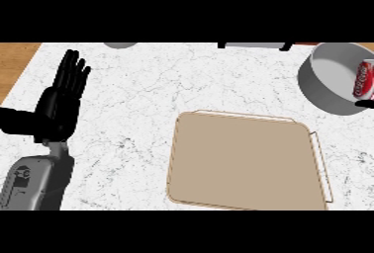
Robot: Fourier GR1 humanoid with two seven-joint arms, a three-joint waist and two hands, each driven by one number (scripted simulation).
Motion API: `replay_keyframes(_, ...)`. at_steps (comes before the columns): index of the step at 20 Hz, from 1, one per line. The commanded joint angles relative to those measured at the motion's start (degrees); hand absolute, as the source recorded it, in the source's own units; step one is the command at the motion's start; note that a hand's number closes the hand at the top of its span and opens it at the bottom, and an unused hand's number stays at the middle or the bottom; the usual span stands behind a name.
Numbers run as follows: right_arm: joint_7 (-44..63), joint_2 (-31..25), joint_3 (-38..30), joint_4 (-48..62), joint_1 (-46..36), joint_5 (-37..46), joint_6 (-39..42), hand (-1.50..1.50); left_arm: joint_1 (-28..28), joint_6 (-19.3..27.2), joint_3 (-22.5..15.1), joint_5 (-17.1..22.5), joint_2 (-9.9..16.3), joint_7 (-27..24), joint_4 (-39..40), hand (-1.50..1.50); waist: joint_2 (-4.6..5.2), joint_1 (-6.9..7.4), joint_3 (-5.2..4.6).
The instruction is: Pick the can from the tray and place it in the pot
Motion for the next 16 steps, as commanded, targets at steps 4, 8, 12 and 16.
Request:
replay_keyframes(4,4.1,-3.9,-7.8,2.9,-2.4,-8.1,8.5,-1.5,-0.2,-0.1,0.1,0.1,-0.9,-1.3,1.9,0.0,0.3,-0.36,0.06)
replay_keyframes(8,3.7,-7.2,-11.7,3.2,0.1,-12.1,11.2,-1.5,0.3,-0.9,0.9,0.7,0.7,0.3,0.1,0.0,0.31,-0.07,0.15)
replay_keyframes(12,2.6,-9.2,-13.9,3.3,2.9,-14.3,13.9,-1.5,-0.3,0.6,-0.5,-0.9,-0.5,0.1,-0.8,0.0,0.59,0.1,0.33)
replay_keyframes(16,2.3,-12.0,-15.4,3.3,5.1,-15.9,18.3,-1.5,-0.7,-0.7,1.4,1.1,0.7,1.0,-0.3,0.0,0.64,0.05,0.35)
